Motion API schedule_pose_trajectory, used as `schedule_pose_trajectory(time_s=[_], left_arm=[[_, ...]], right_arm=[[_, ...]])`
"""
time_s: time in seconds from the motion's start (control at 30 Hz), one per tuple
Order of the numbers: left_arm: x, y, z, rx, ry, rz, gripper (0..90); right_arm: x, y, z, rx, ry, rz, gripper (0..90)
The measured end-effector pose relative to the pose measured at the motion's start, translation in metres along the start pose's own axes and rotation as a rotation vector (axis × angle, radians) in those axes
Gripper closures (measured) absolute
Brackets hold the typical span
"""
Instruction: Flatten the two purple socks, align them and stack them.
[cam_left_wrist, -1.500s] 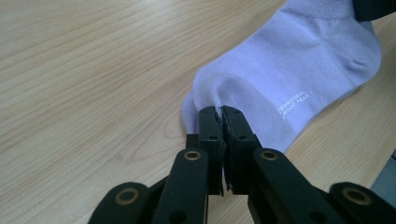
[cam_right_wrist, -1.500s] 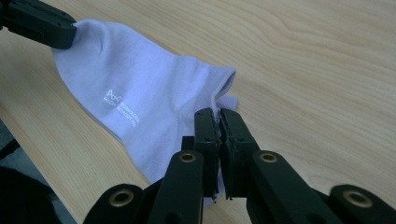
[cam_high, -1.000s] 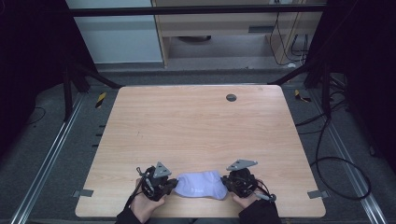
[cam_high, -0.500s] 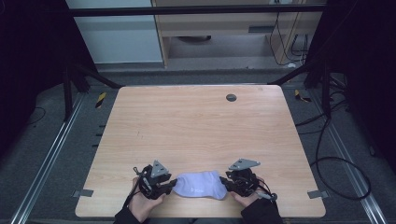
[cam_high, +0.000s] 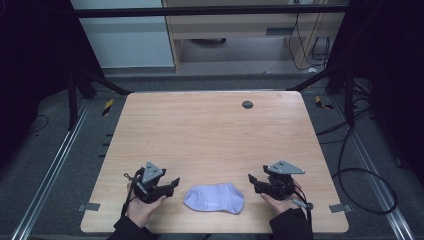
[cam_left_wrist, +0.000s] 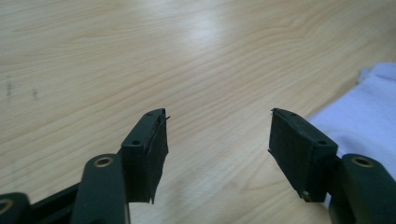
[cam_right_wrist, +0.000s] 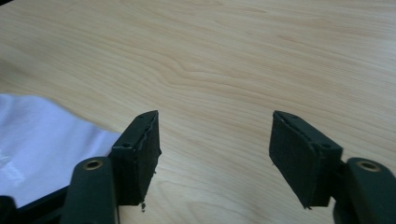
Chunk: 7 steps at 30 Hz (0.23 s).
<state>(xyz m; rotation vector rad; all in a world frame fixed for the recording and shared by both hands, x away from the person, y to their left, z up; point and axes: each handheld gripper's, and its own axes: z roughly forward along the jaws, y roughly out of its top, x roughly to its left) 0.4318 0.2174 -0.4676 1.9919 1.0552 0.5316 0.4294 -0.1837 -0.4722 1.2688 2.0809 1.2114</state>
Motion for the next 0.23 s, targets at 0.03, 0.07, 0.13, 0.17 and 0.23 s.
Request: schedule_pose_trajectory(time_s=[0.03,0.07,0.13,0.17,0.23], left_arm=[[0.004,-0.001,-0.001,-0.01,0.004,-0.008,35.2],[0.009,-0.001,-0.001,-0.018,0.006,-0.011,34.7],[0.018,-0.003,-0.003,-0.026,0.014,-0.018,35.1],[0.02,-0.003,-0.003,-0.031,0.014,-0.024,35.1],[0.028,-0.005,-0.003,-0.034,0.018,-0.034,34.6]], right_arm=[[-0.004,-0.001,0.0,0.001,-0.01,0.006,32.3],[-0.008,-0.002,-0.001,0.002,-0.019,0.011,31.3],[-0.015,-0.004,-0.001,0.005,-0.037,0.022,29.1],[-0.02,-0.005,-0.001,0.005,-0.05,0.03,28.0],[-0.026,-0.007,-0.002,0.006,-0.066,0.039,26.5]])
